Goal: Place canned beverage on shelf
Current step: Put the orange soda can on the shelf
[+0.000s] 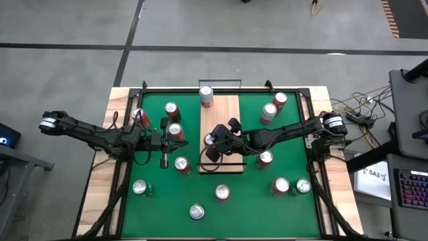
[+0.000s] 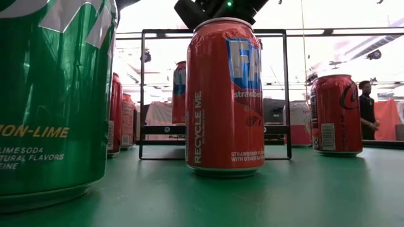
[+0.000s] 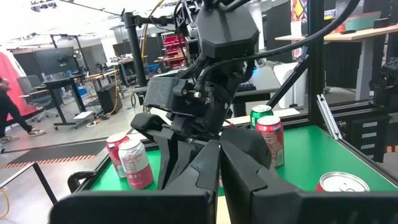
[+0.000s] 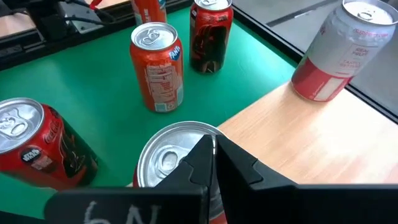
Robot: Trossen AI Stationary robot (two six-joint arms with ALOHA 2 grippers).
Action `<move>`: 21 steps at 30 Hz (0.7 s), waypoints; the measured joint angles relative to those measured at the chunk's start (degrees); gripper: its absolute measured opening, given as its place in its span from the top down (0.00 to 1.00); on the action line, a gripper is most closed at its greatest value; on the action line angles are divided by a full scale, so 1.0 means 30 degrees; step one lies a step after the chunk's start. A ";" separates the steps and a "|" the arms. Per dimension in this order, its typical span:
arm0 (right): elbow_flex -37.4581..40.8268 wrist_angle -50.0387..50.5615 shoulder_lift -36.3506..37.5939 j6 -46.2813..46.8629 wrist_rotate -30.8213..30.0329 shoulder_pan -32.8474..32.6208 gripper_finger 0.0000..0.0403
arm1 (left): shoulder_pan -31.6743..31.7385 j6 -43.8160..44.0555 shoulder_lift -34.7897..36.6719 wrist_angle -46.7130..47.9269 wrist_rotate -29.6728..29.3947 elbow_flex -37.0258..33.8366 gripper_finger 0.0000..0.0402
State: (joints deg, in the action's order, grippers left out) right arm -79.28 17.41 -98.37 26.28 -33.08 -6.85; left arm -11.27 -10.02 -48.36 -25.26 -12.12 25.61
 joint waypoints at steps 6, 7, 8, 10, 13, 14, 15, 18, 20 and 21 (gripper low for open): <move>0.0057 0.0293 0.0000 0.0503 -0.0737 0.0000 0.98 | 0.0000 0.0000 0.0000 -0.0001 0.0000 0.0000 1.00; 0.0057 0.0425 0.0000 0.0747 -0.0863 0.0000 0.98 | 0.0000 0.0000 0.0000 0.0000 0.0000 0.0000 1.00; 0.0057 0.0630 0.0000 0.0983 -0.1000 0.0000 0.98 | 0.0000 0.0000 0.0000 0.0000 0.0000 0.0000 1.00; 0.0057 0.0996 0.0014 0.1407 -0.1137 0.0000 0.98 | 0.0005 0.0000 0.0000 0.0000 0.0000 0.0000 1.00; 0.0057 0.1369 0.0036 0.1936 -0.1187 0.0000 0.98 | 0.0004 0.0000 0.0000 -0.0005 0.0000 0.0000 1.00; 0.0053 0.1486 0.0045 0.2088 -0.1196 0.0000 0.98 | 0.0001 0.0000 0.0000 0.0000 0.0005 0.0000 1.00; 0.0039 0.1595 0.0066 0.2233 -0.1192 -0.0027 0.98 | 0.0000 0.0000 0.0000 -0.0006 0.0004 0.0000 1.00; 0.0035 0.1640 0.0102 0.2359 -0.1145 -0.0112 0.98 | 0.0004 0.0000 0.0000 -0.0001 0.0003 0.0000 1.00; 0.0035 0.1696 0.0138 0.2550 -0.1124 -0.0138 0.98 | 0.0001 0.0006 0.0000 -0.0003 0.0006 0.0000 1.00; 0.0035 0.1717 0.0152 0.2766 -0.1110 -0.0166 0.98 | 0.0000 0.0007 0.0000 -0.0006 0.0004 0.0000 1.00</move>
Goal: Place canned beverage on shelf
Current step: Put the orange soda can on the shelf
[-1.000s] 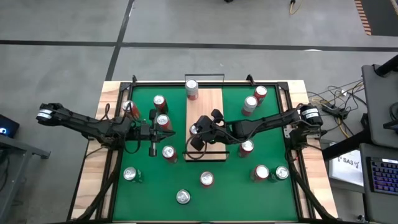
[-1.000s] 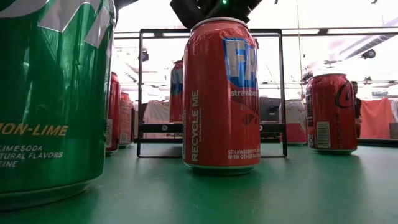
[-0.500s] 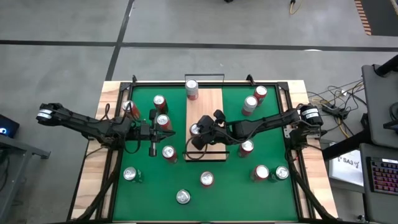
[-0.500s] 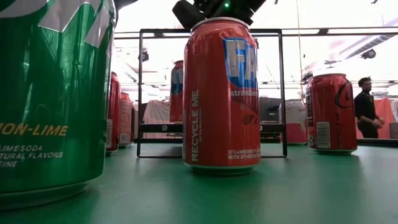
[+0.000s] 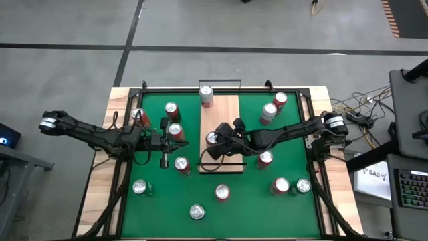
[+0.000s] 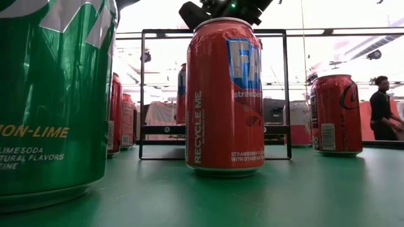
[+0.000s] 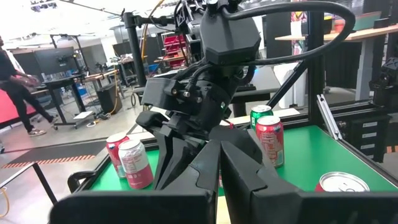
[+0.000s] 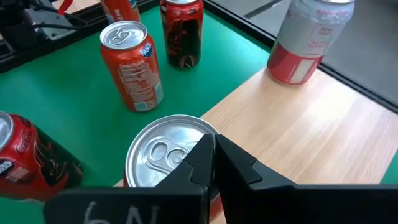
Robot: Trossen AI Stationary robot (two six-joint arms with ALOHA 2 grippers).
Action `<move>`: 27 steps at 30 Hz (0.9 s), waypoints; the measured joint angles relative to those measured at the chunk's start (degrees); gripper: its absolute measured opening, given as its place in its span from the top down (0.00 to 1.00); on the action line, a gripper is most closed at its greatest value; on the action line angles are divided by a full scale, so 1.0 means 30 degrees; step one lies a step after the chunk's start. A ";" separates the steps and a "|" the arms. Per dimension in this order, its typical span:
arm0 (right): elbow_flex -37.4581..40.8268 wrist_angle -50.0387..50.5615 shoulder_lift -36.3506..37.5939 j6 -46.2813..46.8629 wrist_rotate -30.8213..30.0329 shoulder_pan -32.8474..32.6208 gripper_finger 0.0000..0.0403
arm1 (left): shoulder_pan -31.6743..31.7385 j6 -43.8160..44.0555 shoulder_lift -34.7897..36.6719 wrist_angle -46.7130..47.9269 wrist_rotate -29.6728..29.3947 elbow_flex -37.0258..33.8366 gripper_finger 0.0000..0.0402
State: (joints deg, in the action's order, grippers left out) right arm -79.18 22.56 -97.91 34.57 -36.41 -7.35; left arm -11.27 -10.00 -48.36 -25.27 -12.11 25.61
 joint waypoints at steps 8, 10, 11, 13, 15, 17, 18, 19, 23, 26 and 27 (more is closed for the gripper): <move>-0.0793 0.1569 0.0009 0.1060 0.0215 -0.0180 0.98 | 0.0000 0.0000 0.0000 0.0002 0.0004 0.0000 1.00; -0.1022 0.2069 0.0009 0.1353 0.0280 -0.0305 0.98 | 0.0000 0.0000 0.0000 0.0004 0.0004 0.0000 1.00; -0.1092 0.2181 0.0009 0.1555 0.0291 -0.0341 0.98 | 0.0005 0.0005 0.0000 -0.0002 0.0004 0.0000 1.00; -0.1180 0.2574 0.0009 0.1924 0.0286 -0.0445 0.98 | 0.0004 0.0007 0.0000 -0.0002 0.0004 0.0000 1.00; -0.1202 0.2651 0.0009 0.2136 0.0304 -0.0540 0.98 | 0.0005 0.0007 0.0000 0.0003 0.0004 0.0000 1.00; -0.1202 0.2653 0.0009 0.2209 0.0293 -0.0638 0.98 | 0.0001 0.0037 0.0001 0.0004 0.0004 0.0000 1.00; -0.1202 0.2653 0.0009 0.2256 0.0293 -0.0678 0.98 | 0.0000 0.0074 0.0000 -0.0002 0.0004 0.0000 1.00; -0.1202 0.2653 0.0009 0.2263 0.0293 -0.0715 0.98 | 0.0000 0.0080 0.0000 0.0005 0.0004 0.0000 1.00; -0.1202 0.2911 0.0194 0.2266 0.0319 -0.0723 0.98 | 0.0001 0.0104 0.0000 -0.0002 0.0004 0.0000 1.00; -0.1202 0.3010 0.0600 0.2248 0.0327 -0.0784 0.98 | 0.0000 0.0148 0.0005 0.0001 0.0004 0.0000 1.00; -0.1206 0.2979 0.0731 0.2131 0.0305 -0.0830 0.98 | 0.0000 0.0152 0.0001 0.0006 0.0004 0.0000 1.00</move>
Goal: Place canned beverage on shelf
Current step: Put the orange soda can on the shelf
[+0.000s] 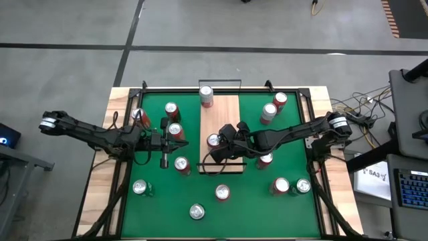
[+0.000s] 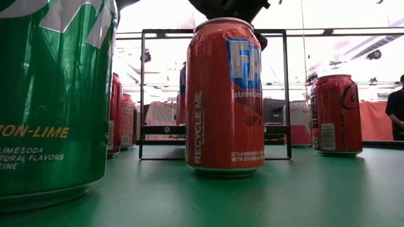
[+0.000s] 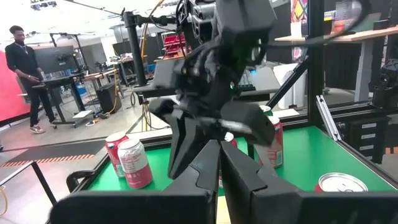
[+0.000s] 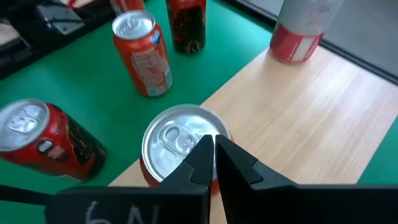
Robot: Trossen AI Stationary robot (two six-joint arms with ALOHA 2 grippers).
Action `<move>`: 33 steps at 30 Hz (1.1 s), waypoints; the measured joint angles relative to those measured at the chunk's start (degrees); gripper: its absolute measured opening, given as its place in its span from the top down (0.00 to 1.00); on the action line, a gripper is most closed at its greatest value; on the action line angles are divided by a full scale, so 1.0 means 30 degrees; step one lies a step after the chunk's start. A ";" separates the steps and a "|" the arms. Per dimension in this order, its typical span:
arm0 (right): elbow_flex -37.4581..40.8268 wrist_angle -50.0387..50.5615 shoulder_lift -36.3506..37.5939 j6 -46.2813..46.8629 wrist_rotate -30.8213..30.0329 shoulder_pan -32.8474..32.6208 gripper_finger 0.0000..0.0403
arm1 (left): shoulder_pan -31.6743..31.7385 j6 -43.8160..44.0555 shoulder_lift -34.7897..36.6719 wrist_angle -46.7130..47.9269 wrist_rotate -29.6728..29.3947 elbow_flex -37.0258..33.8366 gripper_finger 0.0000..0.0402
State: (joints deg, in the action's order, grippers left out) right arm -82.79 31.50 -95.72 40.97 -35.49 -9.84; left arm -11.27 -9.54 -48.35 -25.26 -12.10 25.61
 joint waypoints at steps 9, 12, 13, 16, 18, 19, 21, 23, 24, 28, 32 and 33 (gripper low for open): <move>-0.0025 0.0569 0.0781 0.0055 0.2344 -0.0750 0.98 | 0.0000 0.0001 0.0001 0.0000 0.0000 0.0000 1.00; -0.0025 0.0905 0.0655 0.0300 0.3375 -0.0767 0.98 | 0.0000 0.0001 0.0003 0.0000 0.0000 0.0000 1.00; -0.0025 0.0913 0.0577 0.0308 0.3478 -0.0767 0.98 | 0.0000 0.0001 0.0000 -0.0002 0.0000 0.0000 1.00; -0.0025 0.0924 0.0094 0.0090 0.4014 -0.0759 0.98 | 0.0000 0.0003 0.0006 -0.0012 0.0001 0.0000 1.00; -0.0025 0.0938 -0.0240 0.0021 0.4054 -0.0758 0.98 | 0.0000 0.0033 0.0006 -0.0006 0.0000 0.0000 1.00; -0.0025 0.0935 -0.0343 0.0008 0.4039 -0.0722 0.98 | 0.0000 0.0053 0.0006 0.0000 0.0007 0.0000 1.00; -0.0025 0.0842 -0.0567 0.0001 0.3995 -0.0619 0.98 | 0.0000 0.0060 0.0006 0.0000 0.0006 0.0000 1.00; -0.0025 0.0830 -0.0774 0.0003 0.3988 -0.0447 0.98 | 0.0000 0.0060 0.0006 -0.0001 0.0007 0.0000 1.00; -0.0025 0.0797 -0.0878 0.0001 0.3978 -0.0345 0.98 | 0.0000 0.0060 0.0005 -0.0004 0.0007 0.0000 1.00; -0.0018 0.0516 -0.1017 -0.0034 0.3827 -0.0040 0.98 | 0.0000 0.0060 0.0006 -0.0003 0.0007 0.0000 1.00; -0.0018 -0.0372 -0.1275 -0.0509 0.3769 0.0172 0.98 | 0.0000 0.0060 0.0006 -0.0015 0.0007 0.0000 1.00; -0.0018 -0.0573 -0.1320 -0.0573 0.3783 0.0231 0.98 | 0.0000 0.0061 0.0006 -0.0013 0.0007 0.0000 1.00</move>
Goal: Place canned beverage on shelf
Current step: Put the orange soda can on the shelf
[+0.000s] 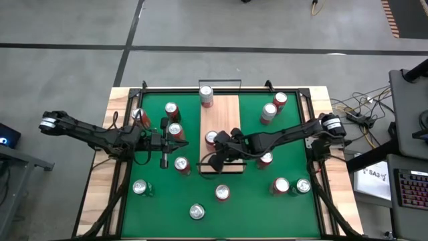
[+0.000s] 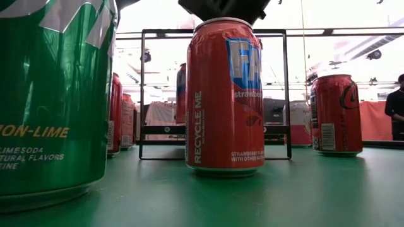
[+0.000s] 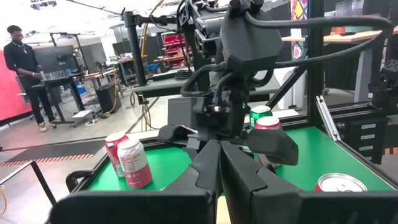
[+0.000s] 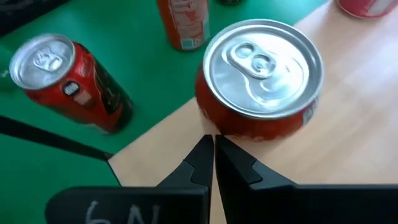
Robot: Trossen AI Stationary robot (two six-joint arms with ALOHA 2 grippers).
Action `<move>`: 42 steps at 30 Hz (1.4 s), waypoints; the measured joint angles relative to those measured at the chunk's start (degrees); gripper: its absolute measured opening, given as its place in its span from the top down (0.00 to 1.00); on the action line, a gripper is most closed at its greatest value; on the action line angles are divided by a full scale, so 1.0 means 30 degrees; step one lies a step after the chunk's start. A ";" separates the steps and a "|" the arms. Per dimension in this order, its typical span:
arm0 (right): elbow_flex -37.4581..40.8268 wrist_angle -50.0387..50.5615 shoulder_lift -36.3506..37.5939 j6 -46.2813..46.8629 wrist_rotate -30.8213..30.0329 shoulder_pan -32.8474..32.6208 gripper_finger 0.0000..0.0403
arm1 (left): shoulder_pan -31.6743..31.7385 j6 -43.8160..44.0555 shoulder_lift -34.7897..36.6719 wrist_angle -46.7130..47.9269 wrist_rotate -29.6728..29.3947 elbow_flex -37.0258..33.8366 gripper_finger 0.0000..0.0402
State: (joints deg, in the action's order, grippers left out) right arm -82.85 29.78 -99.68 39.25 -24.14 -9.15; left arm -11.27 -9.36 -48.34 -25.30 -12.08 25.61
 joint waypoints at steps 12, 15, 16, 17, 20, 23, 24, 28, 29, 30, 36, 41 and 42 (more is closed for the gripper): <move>-0.0007 -0.0817 -0.0481 -0.0264 -0.0032 0.0227 0.98 | 0.0000 0.0018 0.0000 0.0006 0.0000 0.0000 1.00; -0.0007 -0.0773 -0.0389 -0.0265 -0.0079 0.0219 0.98 | 0.0000 0.0086 0.0000 0.0005 0.0000 0.0000 1.00; -0.0007 -0.0670 -0.0292 -0.0280 -0.0077 0.0219 0.98 | 0.0000 0.0086 0.0000 0.0006 0.0000 0.0000 1.00; -0.0007 -0.0511 -0.0197 -0.0303 0.0049 0.0220 0.98 | 0.0000 0.0086 0.0000 0.0006 0.0000 0.0000 1.00; -0.0007 -0.0091 0.0081 -0.0256 0.0936 0.0250 0.98 | 0.0000 0.0086 0.0000 0.0006 0.0000 0.0000 1.00; -0.0007 0.0784 0.0264 0.0253 0.1177 0.0229 0.98 | 0.0000 0.0086 0.0000 0.0009 0.0000 0.0000 1.00; -0.0007 0.1197 0.0296 0.0498 0.1181 0.0227 0.98 | 0.0000 0.0086 0.0000 0.0028 0.0000 0.0000 1.00; 0.0000 0.2164 0.0299 0.1352 0.1183 0.0466 0.98 | 0.0000 0.0086 0.0000 0.0028 0.0000 0.0000 1.00; 0.0000 0.2299 0.0312 0.1463 0.1136 0.0551 0.98 | 0.0000 0.0086 0.0000 0.0020 0.0000 0.0000 1.00; 0.0000 0.2348 0.0328 0.1455 0.1064 0.0618 0.98 | 0.0000 0.0086 0.0000 0.0018 0.0000 0.0000 1.00; 0.0000 0.2332 0.0321 0.1418 0.0029 0.0910 0.98 | 0.0000 0.0086 0.0000 0.0014 0.0000 0.0000 1.00; 0.0000 0.2119 0.0299 0.1284 -0.0522 0.0941 0.98 | 0.0000 0.0086 0.0000 0.0020 0.0000 0.0000 1.00; 0.0000 0.1943 0.0295 0.1167 -0.0524 0.0941 0.98 | 0.0000 0.0086 0.0000 0.0020 0.0000 0.0000 1.00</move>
State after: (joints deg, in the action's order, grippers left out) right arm -82.85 35.61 -98.79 42.75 -25.71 -6.33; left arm -11.27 -9.10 -48.34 -25.23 -12.08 25.61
